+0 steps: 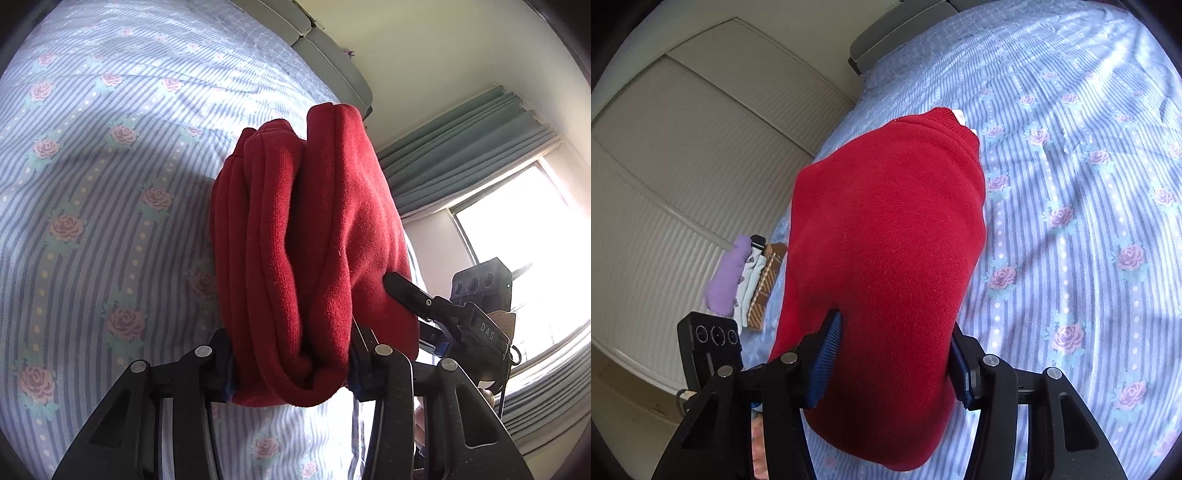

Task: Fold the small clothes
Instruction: 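Lift the bundle with both grippers and carry it toward the clothes stack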

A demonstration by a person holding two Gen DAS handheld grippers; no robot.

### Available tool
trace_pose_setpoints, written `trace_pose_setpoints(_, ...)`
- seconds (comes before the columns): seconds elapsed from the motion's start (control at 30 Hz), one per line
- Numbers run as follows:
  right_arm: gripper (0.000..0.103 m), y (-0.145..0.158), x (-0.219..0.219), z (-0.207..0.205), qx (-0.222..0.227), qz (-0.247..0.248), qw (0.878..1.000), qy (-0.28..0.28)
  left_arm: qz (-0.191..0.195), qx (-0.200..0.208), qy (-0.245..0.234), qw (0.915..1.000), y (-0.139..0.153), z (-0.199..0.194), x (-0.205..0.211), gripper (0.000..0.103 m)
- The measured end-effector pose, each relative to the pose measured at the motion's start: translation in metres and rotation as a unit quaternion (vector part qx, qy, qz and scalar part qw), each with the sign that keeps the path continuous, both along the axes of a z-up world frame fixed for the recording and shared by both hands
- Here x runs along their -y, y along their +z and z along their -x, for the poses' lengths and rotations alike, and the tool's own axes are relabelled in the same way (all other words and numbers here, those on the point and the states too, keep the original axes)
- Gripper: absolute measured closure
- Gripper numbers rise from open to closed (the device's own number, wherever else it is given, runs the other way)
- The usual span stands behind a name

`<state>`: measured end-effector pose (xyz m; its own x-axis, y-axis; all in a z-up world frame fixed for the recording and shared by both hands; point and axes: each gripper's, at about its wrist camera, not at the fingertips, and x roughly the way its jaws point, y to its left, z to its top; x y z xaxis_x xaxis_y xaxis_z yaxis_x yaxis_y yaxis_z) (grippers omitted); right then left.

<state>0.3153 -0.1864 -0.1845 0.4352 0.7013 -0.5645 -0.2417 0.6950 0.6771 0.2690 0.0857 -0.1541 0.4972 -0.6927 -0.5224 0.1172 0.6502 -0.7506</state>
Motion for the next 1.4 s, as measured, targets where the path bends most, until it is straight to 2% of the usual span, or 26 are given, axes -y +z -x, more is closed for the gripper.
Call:
trace_pose_setpoints(0.2, 0.050, 0.012, -0.001, 0.006, 0.010, -0.005, 1.000, -0.001, -0.003, 0.014, -0.003, 0.9999, 0.014, -0.004, 0.000, 0.060)
trace_pose_setpoints(0.4, 0.050, 0.038, -0.003, 0.014, 0.030, -0.015, 0.999, 0.003, -0.011, 0.037, 0.002, 0.9993, 0.044, -0.001, -0.017, 0.060)
trace_pose_setpoints(0.67, 0.050, 0.093, -0.060, 0.018, 0.066, -0.029, 0.997, 0.022, -0.026, 0.074, 0.026, 0.9966, 0.099, 0.019, -0.078, 0.060)
trace_pose_setpoints(0.93, 0.050, 0.148, -0.160, 0.012, 0.095, -0.059, 0.992, 0.056, -0.055, 0.108, 0.071, 0.9901, 0.160, 0.033, -0.172, 0.060)
trace_pose_setpoints(1.17, 0.050, 0.193, -0.268, 0.000, 0.113, -0.103, 0.985, 0.084, -0.096, 0.139, 0.112, 0.9791, 0.215, 0.044, -0.275, 0.060)
trace_pose_setpoints(1.33, 0.050, 0.208, -0.354, -0.014, 0.107, -0.136, 0.980, 0.102, -0.136, 0.147, 0.141, 0.9696, 0.241, 0.053, -0.346, 0.060)
trace_pose_setpoints(1.4, 0.050, 0.208, -0.384, -0.017, 0.100, -0.145, 0.979, 0.107, -0.144, 0.141, 0.153, 0.9674, 0.242, 0.055, -0.375, 0.060)
